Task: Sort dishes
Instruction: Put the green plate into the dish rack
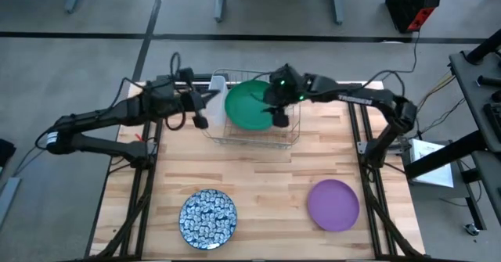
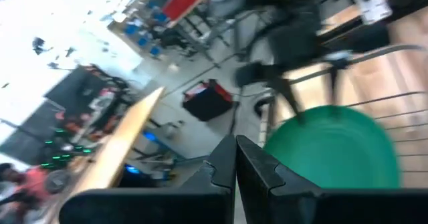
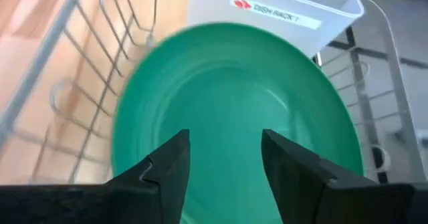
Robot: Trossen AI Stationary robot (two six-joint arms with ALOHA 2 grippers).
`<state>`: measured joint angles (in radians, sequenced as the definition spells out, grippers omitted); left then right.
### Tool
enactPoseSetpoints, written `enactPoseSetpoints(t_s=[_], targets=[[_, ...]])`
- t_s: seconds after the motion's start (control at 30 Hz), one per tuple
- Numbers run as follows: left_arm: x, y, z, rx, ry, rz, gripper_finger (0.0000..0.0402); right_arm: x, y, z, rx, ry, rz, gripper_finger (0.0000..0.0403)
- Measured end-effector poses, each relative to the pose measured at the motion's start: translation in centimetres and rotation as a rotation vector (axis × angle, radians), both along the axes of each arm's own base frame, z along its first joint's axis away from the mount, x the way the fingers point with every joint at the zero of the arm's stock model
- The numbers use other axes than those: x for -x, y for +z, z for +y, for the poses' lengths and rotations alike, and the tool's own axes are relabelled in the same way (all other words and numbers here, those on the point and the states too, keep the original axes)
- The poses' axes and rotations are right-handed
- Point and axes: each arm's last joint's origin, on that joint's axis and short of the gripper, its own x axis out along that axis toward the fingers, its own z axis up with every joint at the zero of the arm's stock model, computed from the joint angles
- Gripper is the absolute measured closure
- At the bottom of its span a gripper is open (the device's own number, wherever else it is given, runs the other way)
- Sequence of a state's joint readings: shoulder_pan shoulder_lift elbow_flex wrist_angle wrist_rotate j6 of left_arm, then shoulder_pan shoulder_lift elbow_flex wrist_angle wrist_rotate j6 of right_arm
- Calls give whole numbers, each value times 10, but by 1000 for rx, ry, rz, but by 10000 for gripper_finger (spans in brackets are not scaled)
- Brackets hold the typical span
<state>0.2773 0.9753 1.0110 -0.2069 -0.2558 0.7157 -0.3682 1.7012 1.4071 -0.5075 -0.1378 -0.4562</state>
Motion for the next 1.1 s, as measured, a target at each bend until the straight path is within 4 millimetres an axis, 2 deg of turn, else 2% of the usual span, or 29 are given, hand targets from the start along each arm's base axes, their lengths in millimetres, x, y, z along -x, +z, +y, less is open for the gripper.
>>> enactPoseSetpoints(t_s=[0.17, 0.27, 0.47, 0.7, 0.87, 1.1], targets=[[16, 13, 9, -14, 66, -32, 402, -19, -1, 18, -67, -9, 24, 204], [23, 11, 13, 15, 100, -12, 401, -28, -4, 25, -111, -25, 50, 196], [27, -3, 15, 148, 89, 58, 401, -35, -27, 36, -104, -67, 176, 184], [25, -16, 14, 218, 76, 79, 401, -35, -41, 34, -104, -112, 257, 186], [24, -19, 15, 256, 87, 71, 401, -37, -47, 34, -100, -104, 273, 185], [17, -24, 16, 313, 44, 85, 401, -44, -67, 31, -80, -64, 327, 193]])
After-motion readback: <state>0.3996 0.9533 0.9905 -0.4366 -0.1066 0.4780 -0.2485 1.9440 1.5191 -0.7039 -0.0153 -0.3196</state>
